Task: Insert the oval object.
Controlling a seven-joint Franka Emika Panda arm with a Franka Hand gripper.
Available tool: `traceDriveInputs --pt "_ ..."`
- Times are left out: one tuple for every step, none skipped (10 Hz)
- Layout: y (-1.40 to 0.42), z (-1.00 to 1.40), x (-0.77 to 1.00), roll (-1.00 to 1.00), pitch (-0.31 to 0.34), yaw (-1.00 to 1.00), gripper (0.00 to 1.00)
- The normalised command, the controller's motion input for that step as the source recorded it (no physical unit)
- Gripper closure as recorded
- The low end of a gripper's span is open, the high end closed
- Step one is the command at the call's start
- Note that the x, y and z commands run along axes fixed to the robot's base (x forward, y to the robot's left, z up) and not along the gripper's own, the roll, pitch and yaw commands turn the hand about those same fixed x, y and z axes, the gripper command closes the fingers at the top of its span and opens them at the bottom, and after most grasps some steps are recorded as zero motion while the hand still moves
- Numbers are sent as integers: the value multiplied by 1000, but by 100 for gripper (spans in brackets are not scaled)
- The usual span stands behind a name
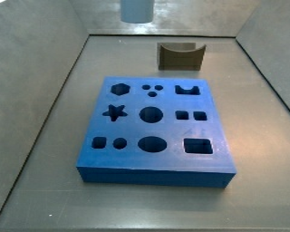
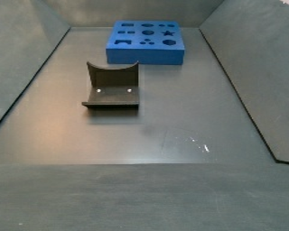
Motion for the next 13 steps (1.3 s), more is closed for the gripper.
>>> traceDriveInputs --pt "131 -60 0 -60 0 0 100" --pt "-814 -537 0 266 0 -306 100" --pt "-754 -891 37 213 -106 -494 100" --pt "-711 -960 0 161 -94 -563 100" --pt "-851 -1000 0 156 -193 -400 100" --pt "-851 -1000 0 156 -173 -360 100" --pt "-731 -1000 246 171 -60 -334 100" --pt "-283 -1000 371 181 0 -123 100" --pt "0 -923 237 83 -14 0 100" --pt "-14 -863 89 93 -59 0 100" --pt "-77 -866 0 77 -111 0 100" --pt "-154 -760 -100 0 -117 0 100" --pt "-246 -483 0 -54 -69 0 100"
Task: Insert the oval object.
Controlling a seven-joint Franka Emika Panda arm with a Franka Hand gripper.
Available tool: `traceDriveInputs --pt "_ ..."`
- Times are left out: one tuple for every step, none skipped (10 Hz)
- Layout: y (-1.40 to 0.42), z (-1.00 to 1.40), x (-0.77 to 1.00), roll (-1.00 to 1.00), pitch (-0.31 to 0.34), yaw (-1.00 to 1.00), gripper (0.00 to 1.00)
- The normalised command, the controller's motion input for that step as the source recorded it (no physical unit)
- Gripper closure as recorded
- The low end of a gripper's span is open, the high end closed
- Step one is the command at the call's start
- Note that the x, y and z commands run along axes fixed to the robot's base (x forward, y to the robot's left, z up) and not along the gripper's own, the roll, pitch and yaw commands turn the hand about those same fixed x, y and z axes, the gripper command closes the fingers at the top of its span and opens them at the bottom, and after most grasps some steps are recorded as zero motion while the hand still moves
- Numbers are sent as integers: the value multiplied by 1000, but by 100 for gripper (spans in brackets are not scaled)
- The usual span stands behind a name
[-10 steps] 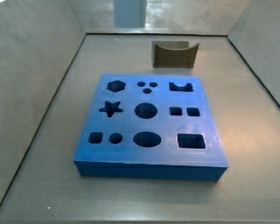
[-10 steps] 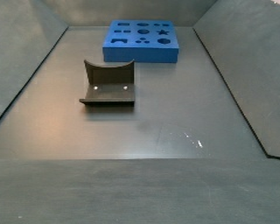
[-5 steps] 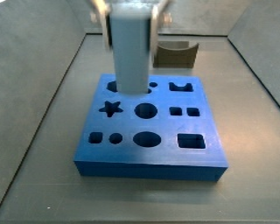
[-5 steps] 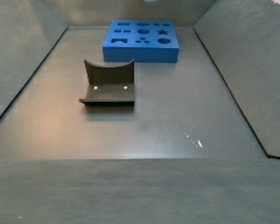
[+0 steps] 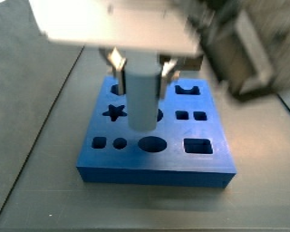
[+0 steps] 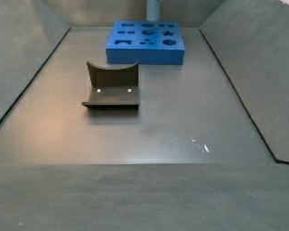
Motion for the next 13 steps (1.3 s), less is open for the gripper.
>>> traceDriveInputs --pt "-194 -451 114 -130 -47 0 100" --pt "-191 -311 197 -149 -31 -40 100" --pt "-140 -323 346 -54 0 -140 100" --pt "-49 -400 560 24 100 -191 100" --pt "0 -403 591 84 147 -177 100" --pt "91 -411 349 163 137 -123 100" --pt "231 -354 -46 136 21 -66 100" --pt "163 -431 -300 63 -16 0 100" --pt "117 -440 -437 33 -74 0 100" --pt "0 -374 -454 0 -90 20 100" --pt "-143 -334 -94 -67 -44 80 100" --pt "-277 -306 89 -69 0 0 100" --pt "-157 -349 406 0 46 -23 100"
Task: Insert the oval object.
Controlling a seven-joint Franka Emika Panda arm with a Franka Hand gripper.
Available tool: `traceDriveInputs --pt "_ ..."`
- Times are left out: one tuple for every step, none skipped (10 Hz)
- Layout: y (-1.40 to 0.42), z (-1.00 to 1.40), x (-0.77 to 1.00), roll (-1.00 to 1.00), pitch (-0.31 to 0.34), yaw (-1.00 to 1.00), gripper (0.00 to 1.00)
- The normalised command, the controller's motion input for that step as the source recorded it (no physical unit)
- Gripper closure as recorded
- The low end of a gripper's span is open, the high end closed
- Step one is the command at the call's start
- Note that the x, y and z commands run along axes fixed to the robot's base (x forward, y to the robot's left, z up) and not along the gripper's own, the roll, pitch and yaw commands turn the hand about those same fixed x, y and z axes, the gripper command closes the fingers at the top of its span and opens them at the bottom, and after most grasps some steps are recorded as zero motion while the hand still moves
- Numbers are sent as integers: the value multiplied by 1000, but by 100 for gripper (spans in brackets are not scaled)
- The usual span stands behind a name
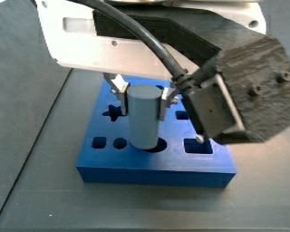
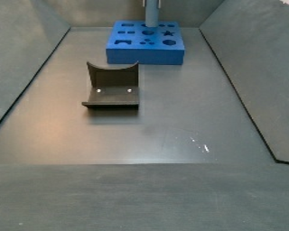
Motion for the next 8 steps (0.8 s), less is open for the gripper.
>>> traceDriveInputs --pt "0 -331 383 56 91 -69 100" --pt "60 -286 229 114 100 -40 100" --pt "49 -300 9 56 23 0 100" --pt "0 -389 20 17 0 0 100" --pt "0 -463 20 14 0 0 100" --pt "0 -429 71 46 0 0 100" --pt "0 -403 57 49 0 0 100" --pt "0 -369 54 53 0 0 100"
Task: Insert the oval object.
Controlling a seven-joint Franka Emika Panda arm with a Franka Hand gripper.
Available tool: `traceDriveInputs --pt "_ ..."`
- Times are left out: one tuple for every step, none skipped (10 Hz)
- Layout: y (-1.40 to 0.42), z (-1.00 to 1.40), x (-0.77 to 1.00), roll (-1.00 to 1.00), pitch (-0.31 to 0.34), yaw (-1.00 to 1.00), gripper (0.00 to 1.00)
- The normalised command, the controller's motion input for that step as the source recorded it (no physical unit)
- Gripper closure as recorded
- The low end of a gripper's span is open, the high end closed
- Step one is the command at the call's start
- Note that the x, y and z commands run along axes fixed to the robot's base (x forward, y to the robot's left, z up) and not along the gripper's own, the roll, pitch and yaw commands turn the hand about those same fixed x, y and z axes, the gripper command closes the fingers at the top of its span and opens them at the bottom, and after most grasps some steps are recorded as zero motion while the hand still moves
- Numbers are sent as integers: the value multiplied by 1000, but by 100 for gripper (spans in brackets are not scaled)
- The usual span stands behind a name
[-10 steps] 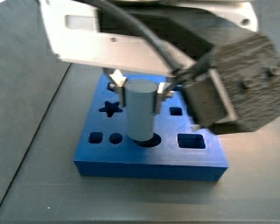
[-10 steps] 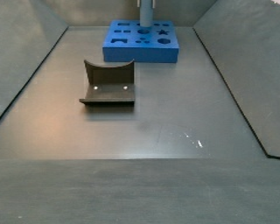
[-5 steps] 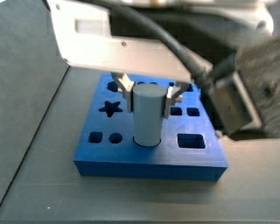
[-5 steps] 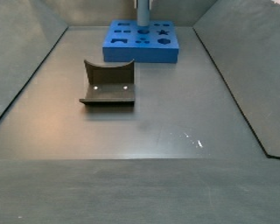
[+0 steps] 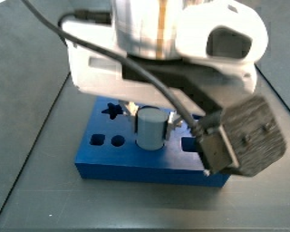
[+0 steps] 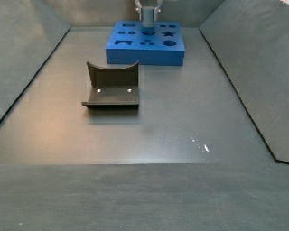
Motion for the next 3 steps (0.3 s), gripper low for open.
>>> traceDriveInputs --pt "0 -171 74 0 0 0 100" --pt "51 -43 100 -86 7 -51 100" --pt "0 0 0 0 0 0 100"
